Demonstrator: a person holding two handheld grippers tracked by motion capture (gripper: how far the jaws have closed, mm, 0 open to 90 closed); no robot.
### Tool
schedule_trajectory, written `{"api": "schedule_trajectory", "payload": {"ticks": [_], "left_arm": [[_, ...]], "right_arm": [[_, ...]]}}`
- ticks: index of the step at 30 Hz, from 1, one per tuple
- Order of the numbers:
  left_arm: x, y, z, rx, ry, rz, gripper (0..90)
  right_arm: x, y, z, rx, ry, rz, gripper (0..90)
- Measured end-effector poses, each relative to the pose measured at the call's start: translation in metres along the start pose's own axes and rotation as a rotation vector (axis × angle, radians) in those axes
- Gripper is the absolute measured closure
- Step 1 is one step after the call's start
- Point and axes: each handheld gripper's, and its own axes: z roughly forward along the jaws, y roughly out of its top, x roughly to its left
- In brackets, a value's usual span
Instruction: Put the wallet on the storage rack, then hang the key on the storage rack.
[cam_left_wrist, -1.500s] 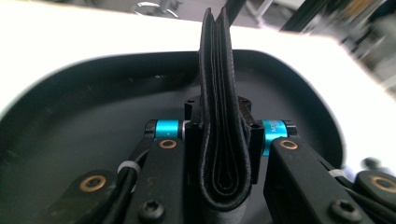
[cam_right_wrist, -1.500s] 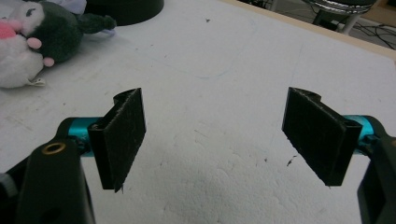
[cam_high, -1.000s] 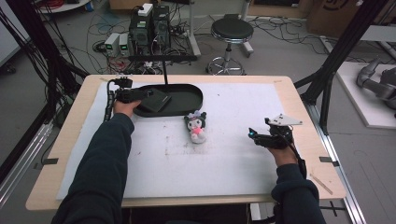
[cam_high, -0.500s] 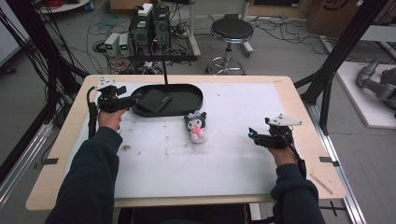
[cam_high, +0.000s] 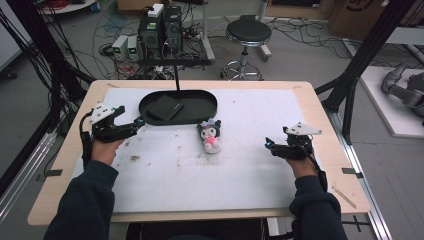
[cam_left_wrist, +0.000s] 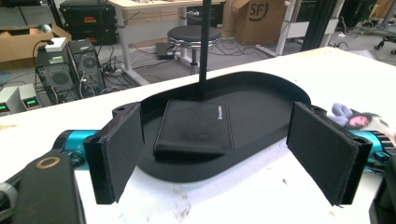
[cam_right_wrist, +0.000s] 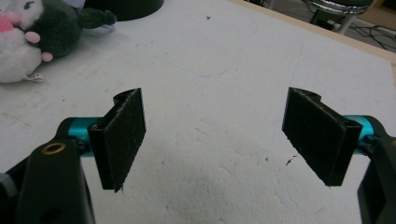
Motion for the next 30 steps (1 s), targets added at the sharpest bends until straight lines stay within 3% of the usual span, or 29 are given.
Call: {"api": "schedule_trajectory", "payload": {"ticks": [7,9,12,24,30], "left_arm": [[-0.001,-0.015,-0.005,-0.012,0.009,-0.013,18.5],[0.001,-0.018,-0.003,0.006,0.003,-0.026,18.2],[0.003,-0.019,-0.004,-0.007,0.0,-0.031,18.2],[0.01,-0.027,-0.011,0.01,0.036,-0.046,18.5],[0.01,-0.03,-0.012,0.025,0.042,-0.047,18.6]], "right_arm": [[0.005,0.012,0.001,0.002,-0.015,-0.002,21.8],[0.011,0.021,0.004,0.003,-0.016,-0.018,21.8],[0.02,0.034,0.009,-0.001,-0.014,-0.033,21.8],[0.066,0.072,0.041,-0.02,0.085,-0.081,21.8],[0.092,0.084,0.062,0.009,0.128,-0.087,21.4]]}}
